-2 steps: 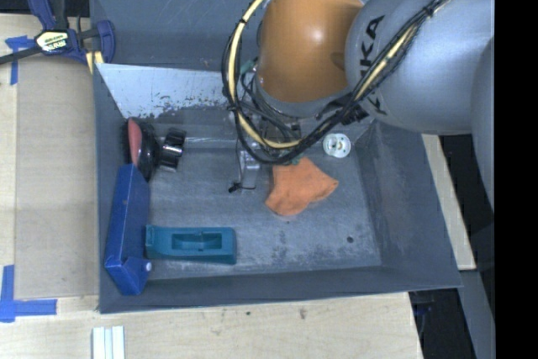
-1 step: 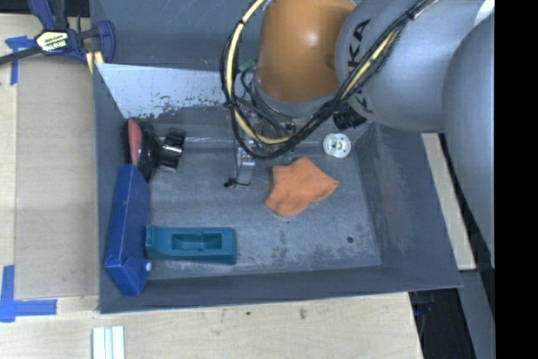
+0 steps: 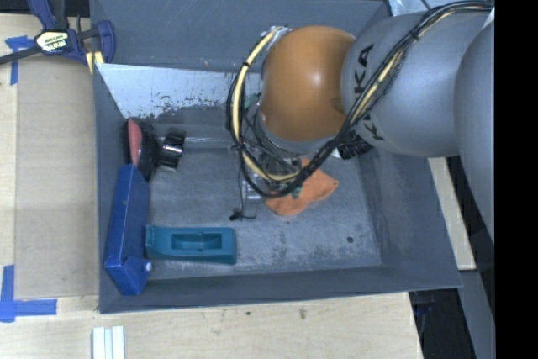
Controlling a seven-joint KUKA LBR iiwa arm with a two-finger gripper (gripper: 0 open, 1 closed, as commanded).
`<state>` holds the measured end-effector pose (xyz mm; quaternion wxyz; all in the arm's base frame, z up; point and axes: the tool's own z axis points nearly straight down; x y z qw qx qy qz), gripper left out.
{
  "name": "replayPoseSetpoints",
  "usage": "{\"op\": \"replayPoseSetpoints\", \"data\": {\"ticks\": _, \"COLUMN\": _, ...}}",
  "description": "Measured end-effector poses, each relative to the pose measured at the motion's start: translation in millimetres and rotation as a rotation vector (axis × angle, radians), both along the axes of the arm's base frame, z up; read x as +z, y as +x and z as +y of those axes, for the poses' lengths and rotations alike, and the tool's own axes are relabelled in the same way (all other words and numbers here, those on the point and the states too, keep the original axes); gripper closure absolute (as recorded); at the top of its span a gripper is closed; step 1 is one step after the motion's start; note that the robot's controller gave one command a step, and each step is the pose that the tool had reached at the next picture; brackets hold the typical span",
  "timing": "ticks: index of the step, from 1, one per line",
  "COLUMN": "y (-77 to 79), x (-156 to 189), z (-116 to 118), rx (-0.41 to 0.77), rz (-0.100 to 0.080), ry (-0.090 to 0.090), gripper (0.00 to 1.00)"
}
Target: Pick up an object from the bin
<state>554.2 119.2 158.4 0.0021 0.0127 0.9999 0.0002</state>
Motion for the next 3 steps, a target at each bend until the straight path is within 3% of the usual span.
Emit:
{"op": "replayPoseSetpoints", "data": {"ticks": 1, "y": -5.1, "x": -21, "z": -7, "rx": 0.025, "rz": 0.007, "ry": 0.000, "gripper": 0.00}}
{"op": "replayPoseSetpoints", "data": {"ticks": 2, "y": -20.8, "x": -39, "z": -60, "rx": 0.078, "rz": 0.000, "ry": 0.000, "gripper": 0.00}}
{"op": "replayPoseSetpoints", "data": {"ticks": 3, "y": 19.4, "x": -25, "z": -70, "rx": 0.082, "rz": 0.004, "ry": -0.001, "gripper": 0.00}}
